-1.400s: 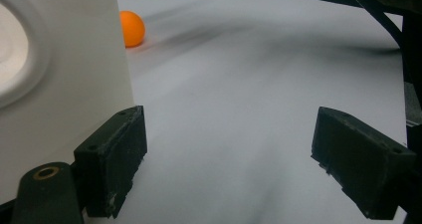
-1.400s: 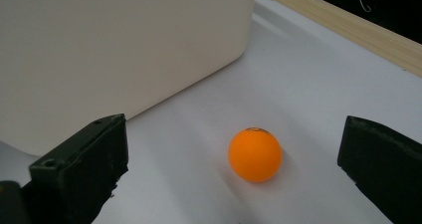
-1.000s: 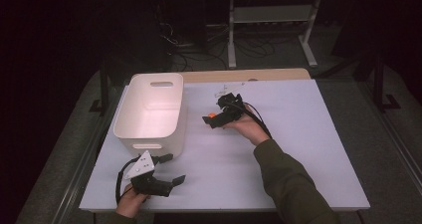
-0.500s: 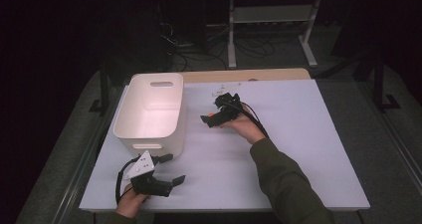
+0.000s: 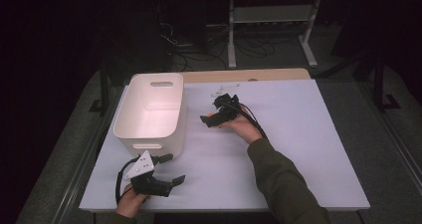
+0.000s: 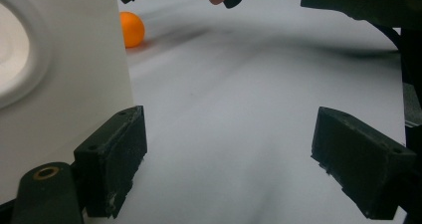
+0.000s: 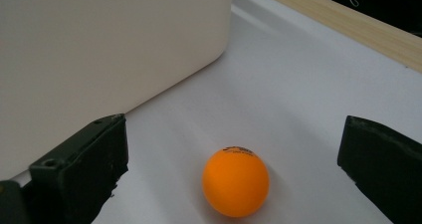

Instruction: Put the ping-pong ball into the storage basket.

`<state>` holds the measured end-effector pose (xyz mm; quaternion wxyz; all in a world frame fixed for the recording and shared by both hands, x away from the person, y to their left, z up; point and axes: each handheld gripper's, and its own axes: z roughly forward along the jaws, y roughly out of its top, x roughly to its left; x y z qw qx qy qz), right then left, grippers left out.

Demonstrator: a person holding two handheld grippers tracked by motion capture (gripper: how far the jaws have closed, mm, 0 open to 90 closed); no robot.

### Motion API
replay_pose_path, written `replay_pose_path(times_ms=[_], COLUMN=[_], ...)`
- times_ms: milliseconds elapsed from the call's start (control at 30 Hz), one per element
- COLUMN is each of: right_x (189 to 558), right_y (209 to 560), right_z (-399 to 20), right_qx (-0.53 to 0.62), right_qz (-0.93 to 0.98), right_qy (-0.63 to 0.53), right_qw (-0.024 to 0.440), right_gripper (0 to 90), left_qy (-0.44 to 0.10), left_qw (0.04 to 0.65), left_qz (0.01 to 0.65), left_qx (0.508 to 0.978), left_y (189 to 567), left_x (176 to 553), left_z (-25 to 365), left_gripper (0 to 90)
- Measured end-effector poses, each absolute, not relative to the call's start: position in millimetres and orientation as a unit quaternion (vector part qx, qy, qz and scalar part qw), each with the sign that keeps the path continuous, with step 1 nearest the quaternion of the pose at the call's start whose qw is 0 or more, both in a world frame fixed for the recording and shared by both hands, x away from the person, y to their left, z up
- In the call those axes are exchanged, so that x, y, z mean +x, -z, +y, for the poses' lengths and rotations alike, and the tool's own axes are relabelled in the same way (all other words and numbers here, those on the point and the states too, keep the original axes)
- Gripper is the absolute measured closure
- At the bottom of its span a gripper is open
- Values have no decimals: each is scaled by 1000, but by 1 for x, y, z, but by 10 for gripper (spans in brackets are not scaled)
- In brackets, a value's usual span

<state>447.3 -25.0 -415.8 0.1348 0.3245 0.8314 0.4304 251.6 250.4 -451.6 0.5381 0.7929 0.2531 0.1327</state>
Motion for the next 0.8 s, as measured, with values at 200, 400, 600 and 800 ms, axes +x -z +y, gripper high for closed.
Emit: replay_pose_path(times_ms=[200, 400, 600, 800], right_x=[450, 453, 454, 455], right_y=[424, 431, 437, 441], right_z=[-22, -19, -17, -16], right_qx=[328, 334, 337, 335], right_qz=[834, 835, 837, 839], right_qy=[-423, -419, -413, -410], right_qw=[131, 127, 125, 126], right_gripper=[0, 0, 0, 0], left_qy=[-132, -133, -133, -133], left_qw=[539, 540, 539, 539], left_qz=[253, 253, 252, 251], left_qx=[793, 792, 792, 793], left_y=[452, 452, 452, 452], left_x=[251, 251, 251, 251], left_z=[251, 250, 250, 250], left_gripper=[141, 141, 141, 141])
